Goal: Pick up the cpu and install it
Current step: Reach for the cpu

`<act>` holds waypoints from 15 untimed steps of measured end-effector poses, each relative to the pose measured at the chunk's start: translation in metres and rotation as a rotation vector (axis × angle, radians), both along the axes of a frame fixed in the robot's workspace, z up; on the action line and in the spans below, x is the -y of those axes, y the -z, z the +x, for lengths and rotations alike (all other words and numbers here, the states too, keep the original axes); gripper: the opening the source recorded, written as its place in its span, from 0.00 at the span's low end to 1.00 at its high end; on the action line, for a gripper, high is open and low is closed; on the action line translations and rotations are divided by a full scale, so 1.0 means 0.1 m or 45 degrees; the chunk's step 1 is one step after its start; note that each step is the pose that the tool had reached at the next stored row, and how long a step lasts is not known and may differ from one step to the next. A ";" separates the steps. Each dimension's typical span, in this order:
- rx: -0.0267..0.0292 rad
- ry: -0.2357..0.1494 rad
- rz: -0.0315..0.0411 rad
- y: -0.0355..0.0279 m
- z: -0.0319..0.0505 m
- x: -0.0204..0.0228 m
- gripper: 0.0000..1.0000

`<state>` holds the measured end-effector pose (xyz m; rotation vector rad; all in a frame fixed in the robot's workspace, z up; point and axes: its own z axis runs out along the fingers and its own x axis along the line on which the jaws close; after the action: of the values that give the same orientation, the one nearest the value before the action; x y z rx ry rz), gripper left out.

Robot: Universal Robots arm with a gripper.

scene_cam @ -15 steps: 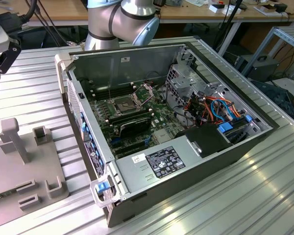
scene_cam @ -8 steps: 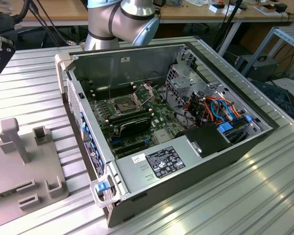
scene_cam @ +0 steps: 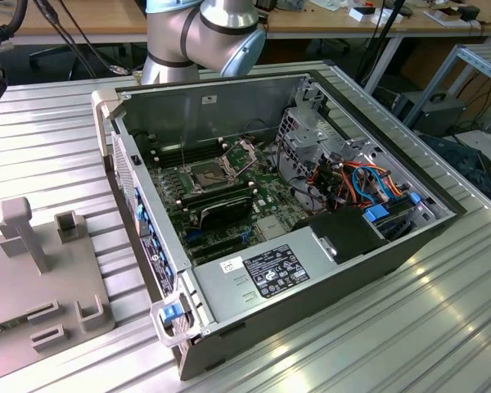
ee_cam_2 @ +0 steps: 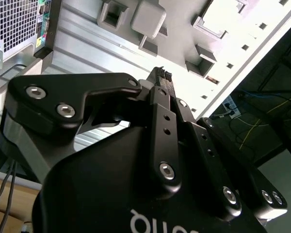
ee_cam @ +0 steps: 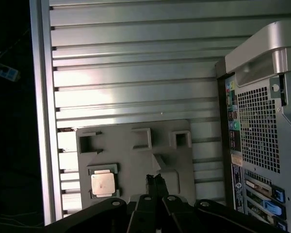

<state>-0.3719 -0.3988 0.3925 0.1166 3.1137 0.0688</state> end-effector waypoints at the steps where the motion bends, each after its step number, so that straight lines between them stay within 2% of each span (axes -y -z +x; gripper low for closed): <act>1: 0.0000 0.000 0.0000 0.000 -0.014 0.000 0.11; 9: 0.0001 0.000 0.0001 0.009 -0.154 0.000 0.11; 15: 0.0000 0.000 0.0000 0.009 -0.175 0.000 0.11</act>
<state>-0.3894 -0.3988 0.3916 0.1166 3.1137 0.0688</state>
